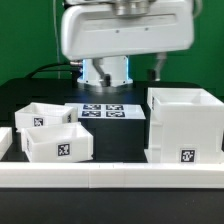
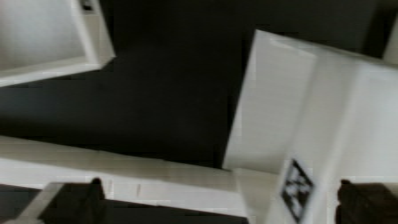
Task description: Assemble drawer
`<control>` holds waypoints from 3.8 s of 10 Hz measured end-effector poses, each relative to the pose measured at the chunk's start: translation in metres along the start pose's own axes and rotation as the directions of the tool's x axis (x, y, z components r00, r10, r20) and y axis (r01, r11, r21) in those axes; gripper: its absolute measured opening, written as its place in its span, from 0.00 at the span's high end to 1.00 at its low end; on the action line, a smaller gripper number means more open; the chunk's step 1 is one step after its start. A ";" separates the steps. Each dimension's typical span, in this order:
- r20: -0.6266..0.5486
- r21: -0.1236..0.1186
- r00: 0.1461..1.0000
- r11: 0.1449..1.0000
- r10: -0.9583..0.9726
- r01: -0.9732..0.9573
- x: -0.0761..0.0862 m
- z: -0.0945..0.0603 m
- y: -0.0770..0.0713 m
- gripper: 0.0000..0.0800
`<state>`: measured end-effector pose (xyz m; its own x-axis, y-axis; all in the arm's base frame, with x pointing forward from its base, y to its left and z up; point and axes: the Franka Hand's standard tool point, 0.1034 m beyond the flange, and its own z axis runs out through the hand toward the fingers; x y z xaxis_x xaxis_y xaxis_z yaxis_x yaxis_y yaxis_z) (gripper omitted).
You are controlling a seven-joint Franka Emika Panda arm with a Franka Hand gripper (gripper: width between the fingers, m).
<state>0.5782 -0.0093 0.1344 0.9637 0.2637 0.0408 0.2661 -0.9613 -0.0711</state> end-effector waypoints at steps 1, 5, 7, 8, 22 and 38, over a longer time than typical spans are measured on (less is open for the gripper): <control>0.002 -0.004 0.999 0.999 -0.046 0.046 -0.007 0.001 0.014 0.19; -0.011 -0.017 0.997 0.997 -0.070 0.070 -0.016 0.008 0.028 0.19; -0.016 -0.023 0.995 0.995 -0.094 0.094 -0.017 0.010 0.031 0.19; -0.028 -0.044 0.990 0.990 -0.138 0.137 -0.028 0.019 0.039 0.19; 0.013 -0.089 0.989 0.985 -0.146 0.147 -0.083 0.120 0.056 0.19; 0.042 -0.060 0.971 0.969 -0.236 0.238 -0.076 0.102 0.049 0.95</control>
Offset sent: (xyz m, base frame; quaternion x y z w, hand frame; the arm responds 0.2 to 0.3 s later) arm 0.0000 0.0000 0.0000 0.0000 0.0000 0.0000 1.0000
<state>0.5200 -0.0687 0.0261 0.8738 0.4861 0.0145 0.4862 -0.8739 0.0006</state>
